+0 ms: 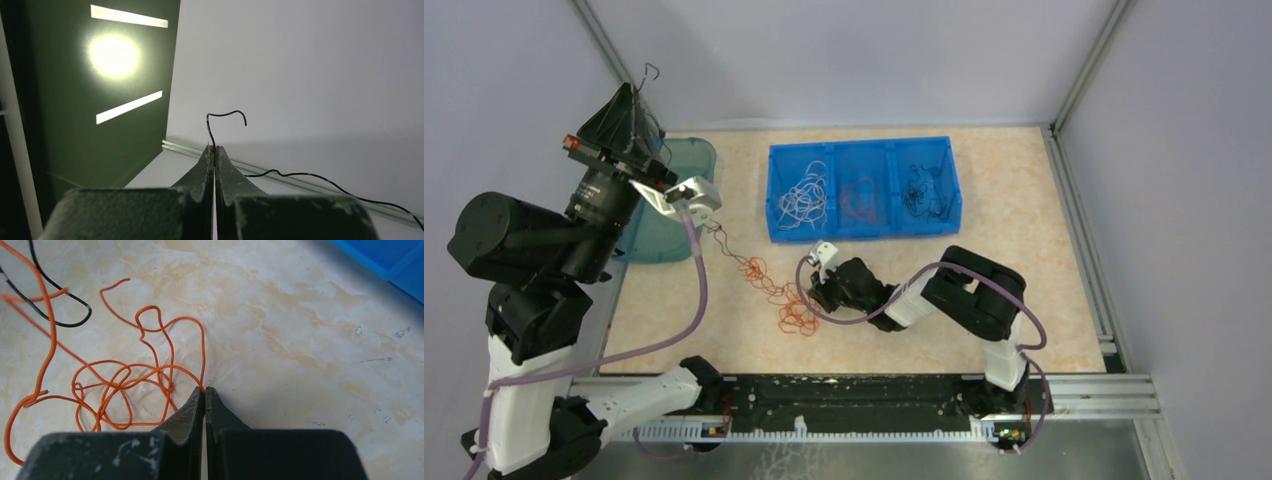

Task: Untangle the cables

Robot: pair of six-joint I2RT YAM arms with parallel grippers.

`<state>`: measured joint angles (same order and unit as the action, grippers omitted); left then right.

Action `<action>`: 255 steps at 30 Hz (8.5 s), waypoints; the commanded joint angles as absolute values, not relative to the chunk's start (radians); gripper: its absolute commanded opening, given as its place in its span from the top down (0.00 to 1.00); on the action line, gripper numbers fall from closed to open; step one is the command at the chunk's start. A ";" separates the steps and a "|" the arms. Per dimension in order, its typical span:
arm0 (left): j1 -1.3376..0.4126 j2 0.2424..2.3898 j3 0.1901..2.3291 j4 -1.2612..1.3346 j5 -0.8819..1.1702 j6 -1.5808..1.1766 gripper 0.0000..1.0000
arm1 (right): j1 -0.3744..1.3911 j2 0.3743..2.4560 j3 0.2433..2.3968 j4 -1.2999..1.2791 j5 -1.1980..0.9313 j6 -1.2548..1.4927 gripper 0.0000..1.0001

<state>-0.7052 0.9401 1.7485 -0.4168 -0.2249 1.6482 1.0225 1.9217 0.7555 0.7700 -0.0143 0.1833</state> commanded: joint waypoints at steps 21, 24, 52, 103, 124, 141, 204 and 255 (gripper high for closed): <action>-0.707 0.402 0.628 -0.884 -0.202 1.334 0.59 | 0.641 0.967 0.656 0.484 -0.040 0.146 1.00; -0.708 0.407 0.621 -0.889 -0.124 1.258 0.01 | 0.641 0.973 0.748 0.431 -0.157 0.162 1.00; -0.706 0.961 1.104 -0.342 0.649 0.359 0.20 | 0.770 1.102 0.910 0.469 -0.596 0.247 1.00; -0.627 0.962 1.126 -0.139 0.782 0.012 1.00 | 0.718 0.915 0.550 0.923 -0.577 0.506 0.02; -0.628 0.965 1.159 -0.097 0.824 -0.090 1.00 | 0.893 1.377 0.725 1.284 -0.371 0.511 0.17; -0.628 1.014 1.412 -0.110 0.782 -0.008 1.00 | 0.919 1.529 0.597 1.396 -0.299 0.536 0.40; -0.628 1.095 1.918 0.002 0.423 0.856 1.00 | 0.946 1.283 0.808 0.895 -0.441 0.235 0.09; -0.627 1.077 1.901 0.083 0.520 0.977 1.00 | 0.937 1.357 0.544 1.077 -0.310 0.364 0.20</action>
